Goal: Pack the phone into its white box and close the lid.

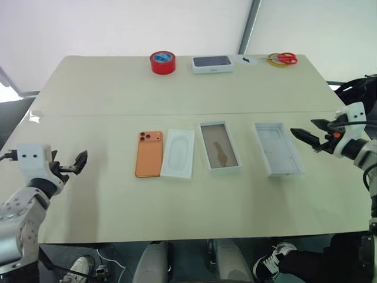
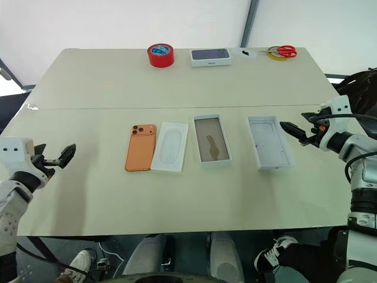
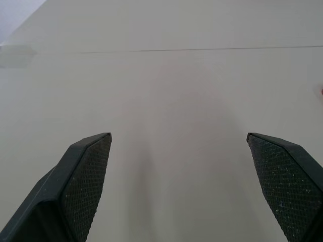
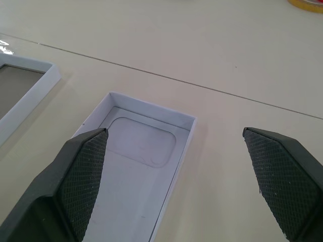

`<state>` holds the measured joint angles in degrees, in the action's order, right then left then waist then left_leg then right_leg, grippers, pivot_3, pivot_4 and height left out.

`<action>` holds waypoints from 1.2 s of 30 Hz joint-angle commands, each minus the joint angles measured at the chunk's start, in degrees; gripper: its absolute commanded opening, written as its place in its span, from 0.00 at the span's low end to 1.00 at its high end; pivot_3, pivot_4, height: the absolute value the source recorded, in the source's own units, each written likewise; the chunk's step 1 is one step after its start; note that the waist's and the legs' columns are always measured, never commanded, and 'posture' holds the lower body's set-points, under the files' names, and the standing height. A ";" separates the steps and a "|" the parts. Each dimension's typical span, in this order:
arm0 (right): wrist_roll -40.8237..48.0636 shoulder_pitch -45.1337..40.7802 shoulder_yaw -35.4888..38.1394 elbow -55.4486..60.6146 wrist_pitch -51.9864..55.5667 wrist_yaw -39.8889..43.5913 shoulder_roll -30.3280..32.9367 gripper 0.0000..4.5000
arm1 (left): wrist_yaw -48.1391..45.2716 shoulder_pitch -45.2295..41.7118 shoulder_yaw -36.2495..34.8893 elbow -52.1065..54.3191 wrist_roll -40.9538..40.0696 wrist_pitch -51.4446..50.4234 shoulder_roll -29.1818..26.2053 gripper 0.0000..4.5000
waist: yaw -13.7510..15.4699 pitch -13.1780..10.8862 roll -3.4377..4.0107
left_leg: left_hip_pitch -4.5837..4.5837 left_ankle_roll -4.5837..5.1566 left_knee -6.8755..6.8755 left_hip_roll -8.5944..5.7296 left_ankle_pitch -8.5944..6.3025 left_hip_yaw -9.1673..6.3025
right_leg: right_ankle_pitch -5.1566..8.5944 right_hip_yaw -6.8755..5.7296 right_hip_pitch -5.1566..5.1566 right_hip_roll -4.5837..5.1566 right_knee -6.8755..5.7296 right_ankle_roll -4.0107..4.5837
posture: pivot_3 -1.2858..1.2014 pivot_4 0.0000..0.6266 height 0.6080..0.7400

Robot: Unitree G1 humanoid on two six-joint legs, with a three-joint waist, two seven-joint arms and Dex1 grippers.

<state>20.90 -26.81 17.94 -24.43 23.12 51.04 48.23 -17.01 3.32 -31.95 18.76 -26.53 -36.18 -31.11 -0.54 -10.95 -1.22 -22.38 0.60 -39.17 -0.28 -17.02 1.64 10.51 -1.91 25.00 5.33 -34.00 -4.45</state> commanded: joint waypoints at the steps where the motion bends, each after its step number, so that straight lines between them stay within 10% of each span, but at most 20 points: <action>1: 0.27 -1.09 -0.02 0.81 -1.01 0.17 -0.39 0.99 | 0.12 0.27 -1.86 2.45 -0.36 0.64 -0.59 1.00 | -0.02 0.00 0.00 | 0.00 0.00 0.00 0.00 0.00 0.00 | 0.00 0.00 0.00 0.00 0.00 0.00 | 0.52 0.24 0.97; 13: 1.14 -2.08 -5.13 10.04 1.05 0.14 -4.81 0.99 | -0.26 -0.53 -0.25 5.23 -2.23 -0.66 -0.17 1.00 | -0.02 0.01 -0.01 | 0.01 0.00 0.00 0.00 0.00 -0.01 | 0.00 0.00 0.00 0.00 -0.02 0.00 | 0.52 0.24 0.97; 25: -0.86 5.20 -16.89 39.93 9.05 -2.58 -7.15 0.99 | 6.40 -22.89 26.43 5.81 -7.43 -19.66 14.27 1.00 | 1.38 0.03 -0.07 | -0.02 -0.02 -0.12 -0.18 0.02 -0.14 | -0.12 -0.01 -0.15 0.07 -0.03 -0.18 | 0.52 0.24 0.97; 36: 0.08 10.79 -18.13 46.87 11.03 -6.44 -8.62 0.99 | 15.51 -33.04 22.54 0.44 -8.35 -38.49 22.07 1.00 | 1.20 0.02 -0.08 | 0.06 -0.01 -0.10 -0.01 0.02 -0.20 | -0.11 -0.01 -0.15 -0.22 -0.07 -0.21 | 0.52 0.24 0.97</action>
<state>20.48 -16.04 -1.35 19.95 34.31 44.99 39.71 -2.11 -28.57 -8.24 18.56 -34.44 -73.01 -9.43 0.66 -10.93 -1.30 -22.32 0.59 -39.27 -0.29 -17.00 1.44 10.42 -1.92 24.85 5.12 -34.07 -4.62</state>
